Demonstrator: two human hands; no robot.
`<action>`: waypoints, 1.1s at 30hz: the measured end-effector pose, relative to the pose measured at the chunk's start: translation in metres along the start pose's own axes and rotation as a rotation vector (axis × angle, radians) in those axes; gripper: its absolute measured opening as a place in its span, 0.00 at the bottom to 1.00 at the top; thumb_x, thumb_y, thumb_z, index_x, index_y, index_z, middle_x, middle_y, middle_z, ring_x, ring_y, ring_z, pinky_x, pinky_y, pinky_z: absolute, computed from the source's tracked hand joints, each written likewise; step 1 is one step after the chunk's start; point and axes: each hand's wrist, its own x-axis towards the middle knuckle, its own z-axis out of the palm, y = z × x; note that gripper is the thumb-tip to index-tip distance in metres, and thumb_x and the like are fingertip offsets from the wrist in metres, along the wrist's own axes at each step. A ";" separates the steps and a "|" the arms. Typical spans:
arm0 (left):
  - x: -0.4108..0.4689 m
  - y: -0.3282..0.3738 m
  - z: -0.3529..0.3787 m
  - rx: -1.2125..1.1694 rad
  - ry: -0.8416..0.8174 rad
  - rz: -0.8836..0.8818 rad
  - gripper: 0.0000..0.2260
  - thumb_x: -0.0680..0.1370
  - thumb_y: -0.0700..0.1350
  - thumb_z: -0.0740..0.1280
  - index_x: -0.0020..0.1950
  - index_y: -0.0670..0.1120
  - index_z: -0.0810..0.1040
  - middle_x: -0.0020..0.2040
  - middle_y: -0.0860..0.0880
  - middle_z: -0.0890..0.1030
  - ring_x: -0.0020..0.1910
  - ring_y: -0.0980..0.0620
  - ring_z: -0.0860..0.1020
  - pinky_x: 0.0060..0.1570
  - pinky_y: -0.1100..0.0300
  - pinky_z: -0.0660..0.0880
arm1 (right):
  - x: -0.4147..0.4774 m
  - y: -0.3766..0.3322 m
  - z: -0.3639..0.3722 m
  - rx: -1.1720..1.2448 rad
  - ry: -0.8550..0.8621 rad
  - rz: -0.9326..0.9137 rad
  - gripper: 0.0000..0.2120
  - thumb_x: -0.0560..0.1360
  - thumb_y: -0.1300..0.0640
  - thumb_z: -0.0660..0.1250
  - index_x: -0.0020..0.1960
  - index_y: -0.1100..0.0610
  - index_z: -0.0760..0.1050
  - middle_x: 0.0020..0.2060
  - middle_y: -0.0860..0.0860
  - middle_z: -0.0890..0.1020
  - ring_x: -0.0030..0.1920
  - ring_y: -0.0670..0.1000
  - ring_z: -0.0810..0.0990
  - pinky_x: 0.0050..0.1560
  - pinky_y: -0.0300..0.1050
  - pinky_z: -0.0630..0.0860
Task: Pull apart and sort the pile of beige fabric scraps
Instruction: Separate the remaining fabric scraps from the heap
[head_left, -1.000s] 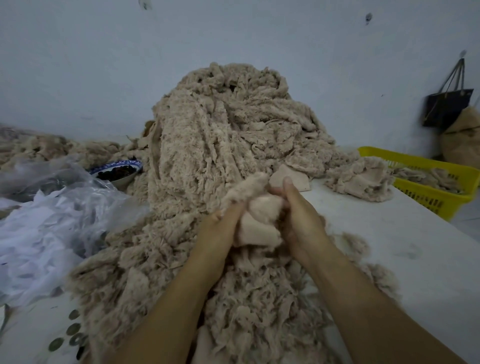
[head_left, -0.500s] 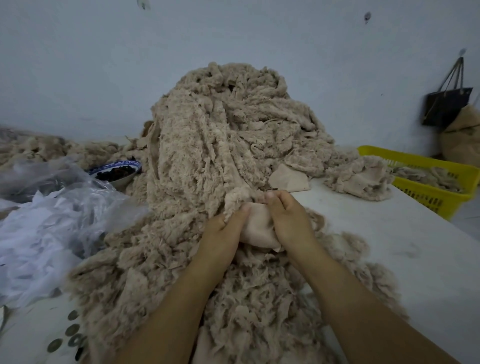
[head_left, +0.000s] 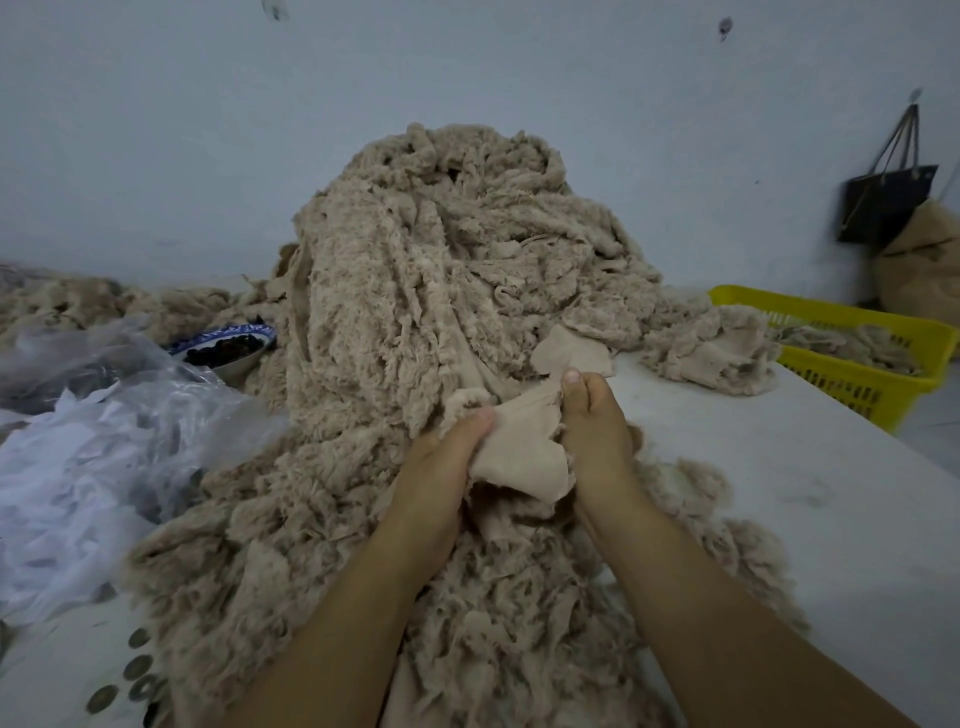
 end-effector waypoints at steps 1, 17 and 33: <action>0.000 -0.001 0.000 0.041 -0.007 0.003 0.09 0.77 0.50 0.70 0.42 0.51 0.89 0.44 0.47 0.87 0.43 0.53 0.85 0.38 0.63 0.79 | 0.000 0.000 -0.001 0.016 0.003 0.007 0.17 0.85 0.48 0.54 0.39 0.51 0.66 0.34 0.49 0.72 0.36 0.48 0.70 0.35 0.44 0.65; 0.004 -0.003 -0.007 0.193 0.027 0.126 0.13 0.81 0.44 0.66 0.41 0.47 0.88 0.43 0.45 0.87 0.42 0.50 0.85 0.40 0.60 0.79 | -0.008 -0.004 0.001 0.138 -0.294 0.222 0.39 0.71 0.24 0.49 0.60 0.53 0.79 0.56 0.54 0.83 0.57 0.56 0.81 0.60 0.56 0.77; 0.008 -0.006 -0.010 0.310 0.106 0.074 0.14 0.75 0.54 0.70 0.33 0.48 0.84 0.35 0.47 0.83 0.35 0.51 0.81 0.36 0.57 0.76 | 0.002 0.004 -0.003 -0.175 -0.065 -0.041 0.25 0.84 0.40 0.49 0.37 0.54 0.70 0.33 0.47 0.74 0.36 0.45 0.73 0.31 0.35 0.62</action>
